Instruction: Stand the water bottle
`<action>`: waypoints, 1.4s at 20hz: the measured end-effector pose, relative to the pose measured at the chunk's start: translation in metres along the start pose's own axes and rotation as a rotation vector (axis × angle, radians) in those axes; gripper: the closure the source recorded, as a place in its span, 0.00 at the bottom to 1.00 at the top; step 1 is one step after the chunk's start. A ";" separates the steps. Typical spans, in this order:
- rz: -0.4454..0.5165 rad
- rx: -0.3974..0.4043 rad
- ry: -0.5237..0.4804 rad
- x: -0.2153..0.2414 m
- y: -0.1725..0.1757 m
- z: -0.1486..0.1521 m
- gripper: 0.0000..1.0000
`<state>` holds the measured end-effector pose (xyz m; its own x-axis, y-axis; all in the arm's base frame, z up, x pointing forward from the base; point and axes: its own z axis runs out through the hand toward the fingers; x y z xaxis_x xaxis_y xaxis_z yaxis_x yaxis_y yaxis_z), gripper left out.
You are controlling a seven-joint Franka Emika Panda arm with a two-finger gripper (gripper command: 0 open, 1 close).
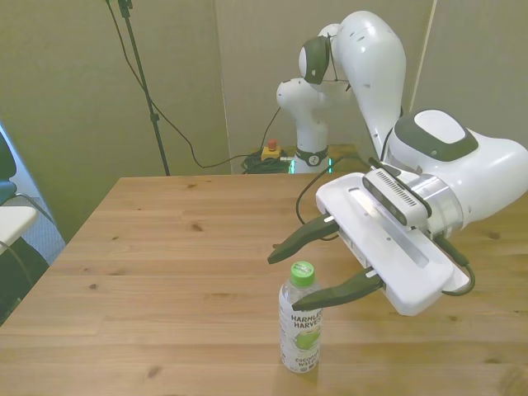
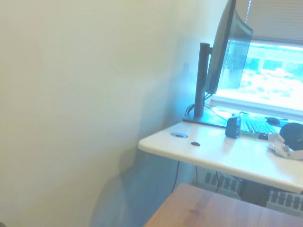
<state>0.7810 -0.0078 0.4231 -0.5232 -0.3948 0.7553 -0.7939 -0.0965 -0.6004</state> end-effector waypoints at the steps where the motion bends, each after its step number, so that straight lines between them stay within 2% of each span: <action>1: -0.001 -0.013 -0.016 0.005 -0.003 -0.003 0.00; 7: -0.001 -0.069 -0.168 0.059 -0.025 -0.052 0.00; 12: -0.092 -0.083 -0.370 0.101 -0.013 -0.119 0.00; 16: -0.207 -0.082 -0.543 0.115 0.021 -0.175 0.00; 20: -0.322 -0.088 -0.704 0.143 0.059 -0.213 0.00; 24: -0.458 -0.094 -0.857 0.188 0.105 -0.230 0.00; 28: -0.609 -0.094 -1.015 0.225 0.167 -0.232 0.00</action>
<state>0.4589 0.0991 0.5541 0.3996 -0.8551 0.3304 -0.8689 -0.4681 -0.1607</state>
